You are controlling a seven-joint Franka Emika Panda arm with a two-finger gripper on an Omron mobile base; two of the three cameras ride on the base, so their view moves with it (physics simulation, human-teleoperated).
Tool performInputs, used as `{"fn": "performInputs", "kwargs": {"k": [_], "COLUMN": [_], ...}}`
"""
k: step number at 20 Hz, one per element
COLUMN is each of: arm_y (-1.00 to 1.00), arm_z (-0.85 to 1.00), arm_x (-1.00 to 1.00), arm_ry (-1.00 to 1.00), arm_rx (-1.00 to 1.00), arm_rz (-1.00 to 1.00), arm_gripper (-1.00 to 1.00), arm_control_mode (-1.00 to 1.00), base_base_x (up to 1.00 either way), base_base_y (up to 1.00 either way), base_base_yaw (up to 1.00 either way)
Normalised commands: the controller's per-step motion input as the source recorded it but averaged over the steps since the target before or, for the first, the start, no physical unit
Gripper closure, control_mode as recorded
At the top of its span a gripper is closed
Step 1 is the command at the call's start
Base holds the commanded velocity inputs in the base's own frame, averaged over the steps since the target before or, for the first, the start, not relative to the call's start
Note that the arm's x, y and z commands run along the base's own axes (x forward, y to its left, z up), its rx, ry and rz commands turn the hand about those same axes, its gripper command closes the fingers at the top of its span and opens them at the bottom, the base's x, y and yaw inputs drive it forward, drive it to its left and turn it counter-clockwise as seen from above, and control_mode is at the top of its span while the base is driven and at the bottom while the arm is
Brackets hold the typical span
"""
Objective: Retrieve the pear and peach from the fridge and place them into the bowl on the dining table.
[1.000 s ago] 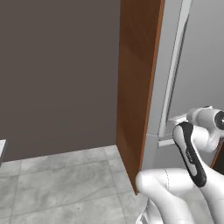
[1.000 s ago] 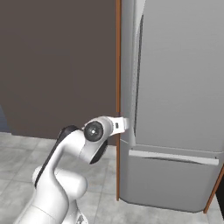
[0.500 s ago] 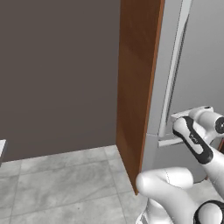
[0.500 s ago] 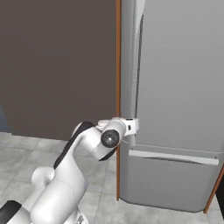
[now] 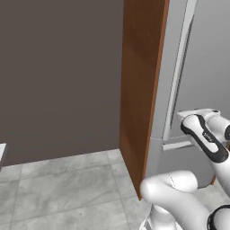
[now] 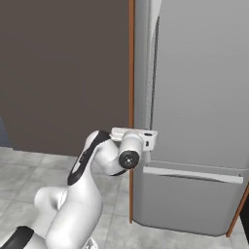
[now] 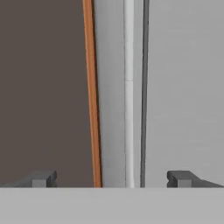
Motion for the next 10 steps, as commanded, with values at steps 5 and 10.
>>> {"fn": "performInputs", "kwargs": {"k": [5, 10], "arm_y": [0.00, 0.02], "arm_z": [0.14, 0.03], "arm_x": [0.04, 0.15], "arm_ry": [-0.13, -0.13], "arm_rx": [0.09, 0.00], "arm_rz": [0.01, 0.00], "arm_gripper": [-1.00, -1.00], "arm_control_mode": [-1.00, -1.00], "base_base_x": [0.00, 0.00], "base_base_y": [0.00, 0.00], "base_base_yaw": [0.00, 0.00]}}
